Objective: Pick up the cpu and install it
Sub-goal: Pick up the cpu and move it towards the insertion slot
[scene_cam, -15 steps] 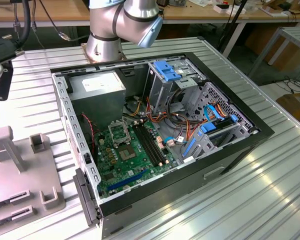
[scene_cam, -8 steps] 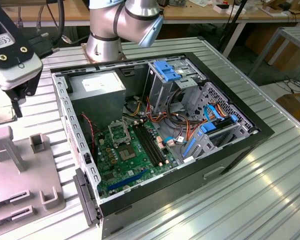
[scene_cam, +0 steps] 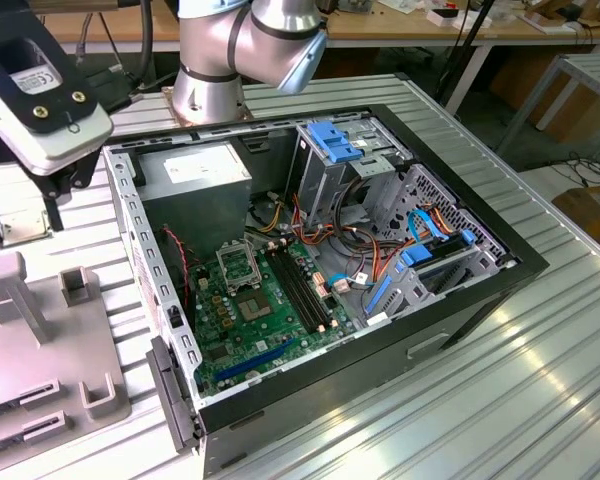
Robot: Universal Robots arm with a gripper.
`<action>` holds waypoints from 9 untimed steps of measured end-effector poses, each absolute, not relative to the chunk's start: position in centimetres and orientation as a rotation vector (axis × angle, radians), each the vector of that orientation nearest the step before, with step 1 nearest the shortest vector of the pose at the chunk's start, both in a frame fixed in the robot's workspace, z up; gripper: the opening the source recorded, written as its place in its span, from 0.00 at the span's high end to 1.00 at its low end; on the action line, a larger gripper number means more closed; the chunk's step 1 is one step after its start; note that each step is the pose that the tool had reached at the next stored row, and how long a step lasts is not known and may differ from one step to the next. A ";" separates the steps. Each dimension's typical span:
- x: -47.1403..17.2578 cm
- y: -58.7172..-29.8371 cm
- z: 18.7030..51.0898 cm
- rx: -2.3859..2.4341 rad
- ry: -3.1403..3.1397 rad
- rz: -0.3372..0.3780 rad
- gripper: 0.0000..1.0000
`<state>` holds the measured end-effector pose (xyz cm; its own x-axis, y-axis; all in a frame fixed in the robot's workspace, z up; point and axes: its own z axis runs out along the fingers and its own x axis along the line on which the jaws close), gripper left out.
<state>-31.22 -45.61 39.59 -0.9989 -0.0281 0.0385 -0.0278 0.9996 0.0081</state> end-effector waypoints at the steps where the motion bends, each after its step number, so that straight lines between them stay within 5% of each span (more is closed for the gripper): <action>1: -31.1 -45.6 39.6 0.043 -3.103 -0.012 0.53; 9: -29.6 -45.6 39.6 0.043 -3.103 -0.011 0.53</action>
